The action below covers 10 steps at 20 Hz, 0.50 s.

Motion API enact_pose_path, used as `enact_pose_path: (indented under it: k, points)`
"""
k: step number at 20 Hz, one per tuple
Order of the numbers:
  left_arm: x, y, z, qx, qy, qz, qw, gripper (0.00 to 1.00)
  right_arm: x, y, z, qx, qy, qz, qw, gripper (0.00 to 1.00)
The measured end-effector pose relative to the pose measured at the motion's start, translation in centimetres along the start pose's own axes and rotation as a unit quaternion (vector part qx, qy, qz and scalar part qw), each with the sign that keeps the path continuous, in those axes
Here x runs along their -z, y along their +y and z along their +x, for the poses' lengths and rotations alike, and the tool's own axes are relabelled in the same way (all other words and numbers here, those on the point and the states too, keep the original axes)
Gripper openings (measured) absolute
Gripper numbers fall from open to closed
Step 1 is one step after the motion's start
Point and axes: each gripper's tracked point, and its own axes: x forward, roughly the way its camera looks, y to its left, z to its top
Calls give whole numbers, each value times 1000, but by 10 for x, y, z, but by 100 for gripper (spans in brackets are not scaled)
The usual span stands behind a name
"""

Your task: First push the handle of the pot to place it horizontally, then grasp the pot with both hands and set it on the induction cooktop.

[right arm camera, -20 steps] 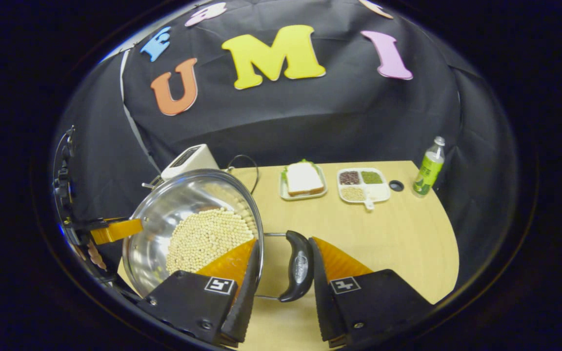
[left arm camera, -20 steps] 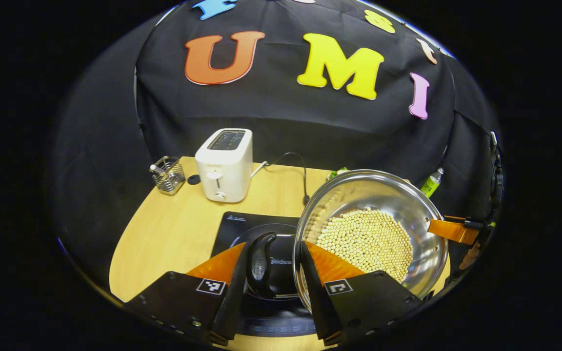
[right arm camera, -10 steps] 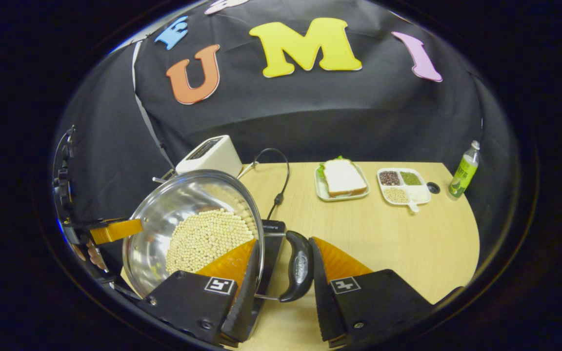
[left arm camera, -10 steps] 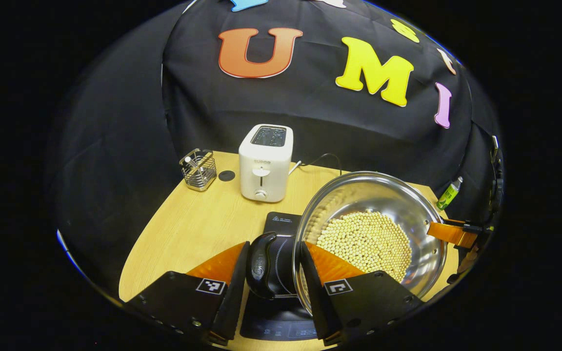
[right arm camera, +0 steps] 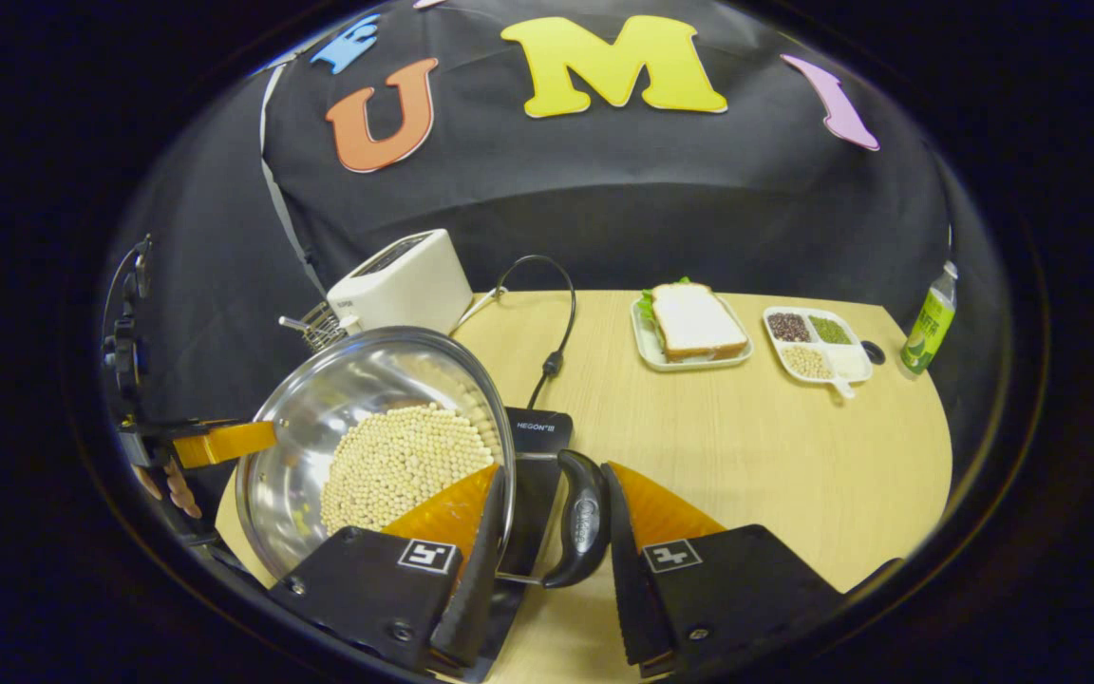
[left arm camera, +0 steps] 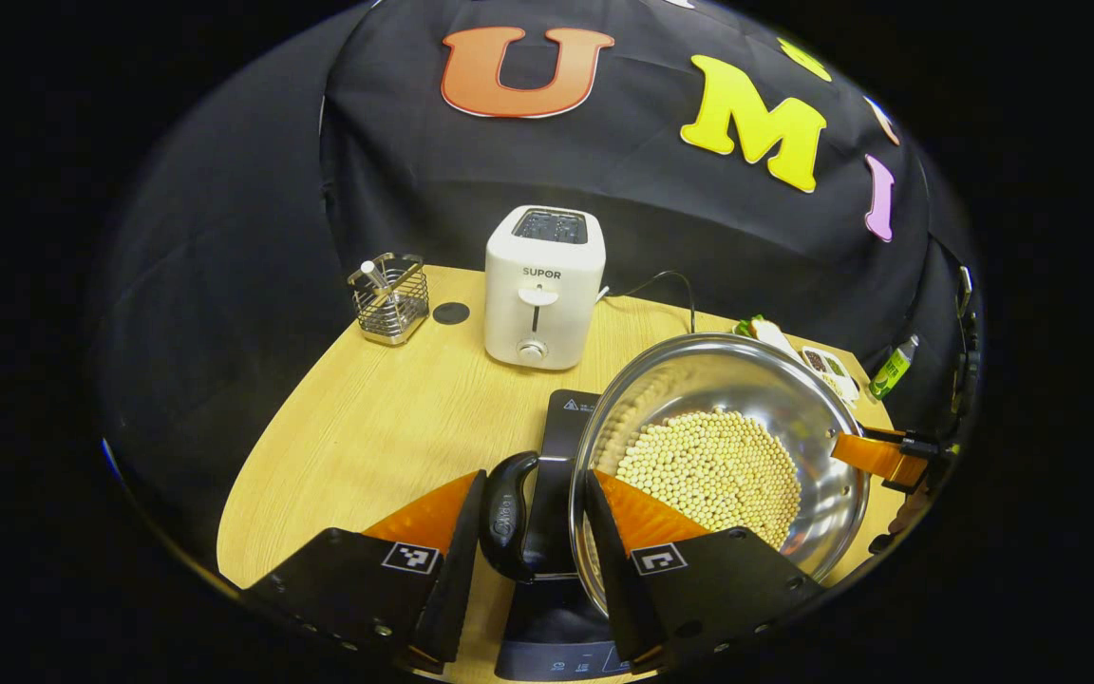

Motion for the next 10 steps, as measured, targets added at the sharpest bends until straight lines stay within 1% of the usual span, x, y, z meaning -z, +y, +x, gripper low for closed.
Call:
enact_pose_path:
  k: [5,8,9,10]
  points:
    - [0,3,1,0,-10,0,1000,58,1,0,5,-7,-5,10,1000,57]
    - [4,5,5,-3,-5,5,1000,59,2,1,9,-13,-13,11,1000,58]
    - [8,4,5,-5,2,4,1000,59,4,1,11,-15,-13,14,1000,61]
    - [3,4,3,-5,-11,5,1000,59,2,1,14,-20,-21,20,999,61]
